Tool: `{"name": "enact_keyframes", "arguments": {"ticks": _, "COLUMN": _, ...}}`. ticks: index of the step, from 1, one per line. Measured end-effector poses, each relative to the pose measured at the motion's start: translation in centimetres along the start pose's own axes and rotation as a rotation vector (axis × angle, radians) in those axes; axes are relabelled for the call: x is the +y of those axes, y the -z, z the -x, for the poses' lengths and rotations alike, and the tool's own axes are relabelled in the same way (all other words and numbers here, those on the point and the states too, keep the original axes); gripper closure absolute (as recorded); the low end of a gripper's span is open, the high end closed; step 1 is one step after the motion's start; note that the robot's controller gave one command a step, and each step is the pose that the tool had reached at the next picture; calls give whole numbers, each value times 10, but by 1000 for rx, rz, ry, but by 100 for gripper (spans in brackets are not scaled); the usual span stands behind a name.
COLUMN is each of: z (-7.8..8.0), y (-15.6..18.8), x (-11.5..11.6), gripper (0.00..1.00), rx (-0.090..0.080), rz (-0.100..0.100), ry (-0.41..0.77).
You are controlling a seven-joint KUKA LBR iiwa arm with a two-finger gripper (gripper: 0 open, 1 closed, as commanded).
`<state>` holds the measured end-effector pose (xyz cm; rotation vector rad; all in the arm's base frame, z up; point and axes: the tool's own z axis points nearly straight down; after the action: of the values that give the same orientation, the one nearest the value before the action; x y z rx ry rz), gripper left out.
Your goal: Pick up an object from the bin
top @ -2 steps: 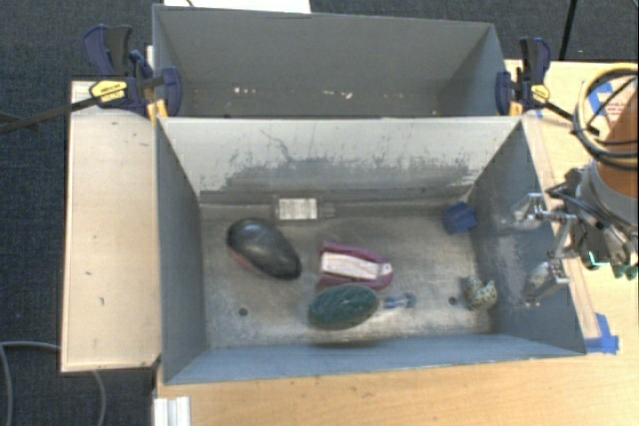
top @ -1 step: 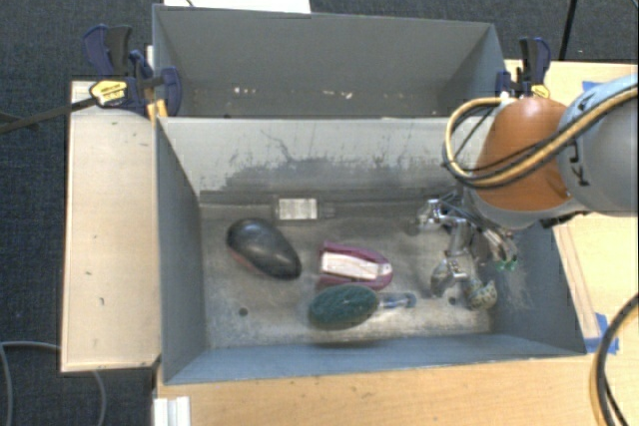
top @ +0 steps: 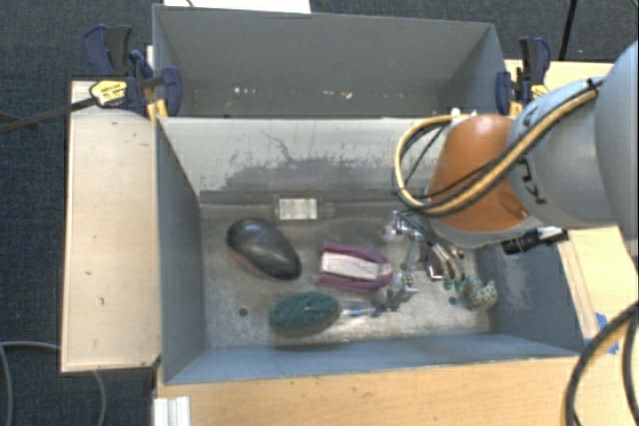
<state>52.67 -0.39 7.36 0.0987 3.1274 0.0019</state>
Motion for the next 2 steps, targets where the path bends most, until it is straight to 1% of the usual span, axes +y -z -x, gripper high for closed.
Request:
{"name": "enact_keyframes", "arguments": {"ticks": 1, "z": 1, "y": 0, "x": 67, "gripper": 0, "rx": -1, "rz": 1, "ry": -118}}
{"name": "enact_keyframes", "arguments": {"ticks": 2, "z": 3, "y": 1, "x": 65, "gripper": 100, "rx": -6, "rz": 1, "ry": -114}}
